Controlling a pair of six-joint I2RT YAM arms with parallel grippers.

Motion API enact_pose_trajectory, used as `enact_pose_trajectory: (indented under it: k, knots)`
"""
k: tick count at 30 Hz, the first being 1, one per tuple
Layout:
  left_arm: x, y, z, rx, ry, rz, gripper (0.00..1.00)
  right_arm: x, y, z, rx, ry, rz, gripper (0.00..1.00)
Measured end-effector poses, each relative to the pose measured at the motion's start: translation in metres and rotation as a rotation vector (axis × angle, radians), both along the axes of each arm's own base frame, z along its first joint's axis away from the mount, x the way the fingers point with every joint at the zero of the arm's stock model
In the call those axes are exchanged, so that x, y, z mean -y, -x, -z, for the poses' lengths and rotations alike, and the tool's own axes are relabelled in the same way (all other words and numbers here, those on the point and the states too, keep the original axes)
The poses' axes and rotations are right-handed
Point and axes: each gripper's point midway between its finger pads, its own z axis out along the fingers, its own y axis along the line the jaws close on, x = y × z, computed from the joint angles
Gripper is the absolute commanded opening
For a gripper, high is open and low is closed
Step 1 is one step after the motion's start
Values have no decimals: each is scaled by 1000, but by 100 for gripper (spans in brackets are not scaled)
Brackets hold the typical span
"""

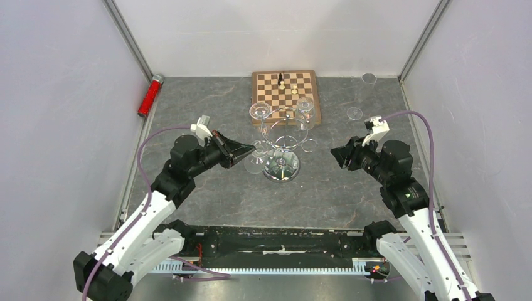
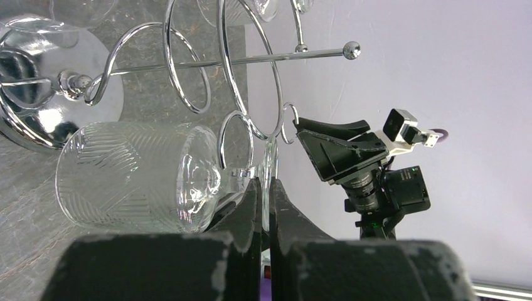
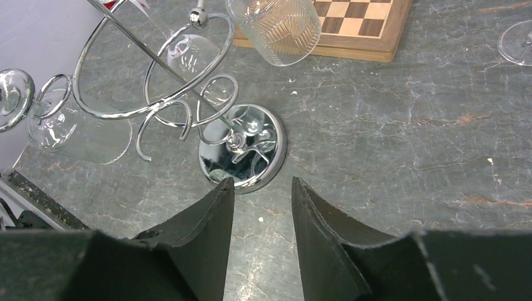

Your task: Take the wine glass off the wine glass rack

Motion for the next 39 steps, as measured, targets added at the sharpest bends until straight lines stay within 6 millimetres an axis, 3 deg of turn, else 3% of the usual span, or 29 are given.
enact_pose_trajectory:
  k: [18,30,39]
  knots:
    - [-5,11,-3,32,30,2,2,-1,-3,5,-24,7,0,42]
    - [-3,36,-10,68,39,102,2,-5,0,-12,-8,-5,-26,44]
    - [6,57,-5,123,-1,246,2,-19,17,-14,-60,-6,-147,47]
